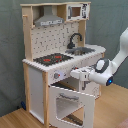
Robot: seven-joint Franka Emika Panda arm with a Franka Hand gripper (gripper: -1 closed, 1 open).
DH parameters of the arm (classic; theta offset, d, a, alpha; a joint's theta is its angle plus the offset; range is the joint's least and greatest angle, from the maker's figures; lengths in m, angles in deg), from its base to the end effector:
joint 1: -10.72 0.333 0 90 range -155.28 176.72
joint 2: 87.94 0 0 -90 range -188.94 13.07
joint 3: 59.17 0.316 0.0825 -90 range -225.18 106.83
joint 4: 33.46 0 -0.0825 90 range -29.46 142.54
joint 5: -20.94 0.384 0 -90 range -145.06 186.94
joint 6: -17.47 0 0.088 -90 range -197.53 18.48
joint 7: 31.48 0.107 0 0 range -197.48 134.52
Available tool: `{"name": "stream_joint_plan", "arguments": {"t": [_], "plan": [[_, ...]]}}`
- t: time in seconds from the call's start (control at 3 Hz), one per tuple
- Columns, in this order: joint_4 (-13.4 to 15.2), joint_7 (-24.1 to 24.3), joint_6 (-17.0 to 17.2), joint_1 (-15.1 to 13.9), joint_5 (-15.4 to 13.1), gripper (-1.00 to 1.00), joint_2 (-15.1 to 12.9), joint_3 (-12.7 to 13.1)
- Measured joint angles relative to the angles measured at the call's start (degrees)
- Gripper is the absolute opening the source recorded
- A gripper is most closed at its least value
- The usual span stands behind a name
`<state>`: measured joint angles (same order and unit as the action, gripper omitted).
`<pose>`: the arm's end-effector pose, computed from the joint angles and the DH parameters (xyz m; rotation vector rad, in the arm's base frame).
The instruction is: Play with the kitchen
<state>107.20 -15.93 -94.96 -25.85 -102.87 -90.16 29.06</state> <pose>0.3498 0.3548 0.3302 0.6466 1.4768 0.6835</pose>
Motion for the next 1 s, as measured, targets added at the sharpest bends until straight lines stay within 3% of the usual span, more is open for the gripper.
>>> {"name": "stream_joint_plan", "arguments": {"t": [1.0], "plan": [[-0.07,20.25,-0.01,0.00,0.12,-1.00,-0.14,0.01]]}}
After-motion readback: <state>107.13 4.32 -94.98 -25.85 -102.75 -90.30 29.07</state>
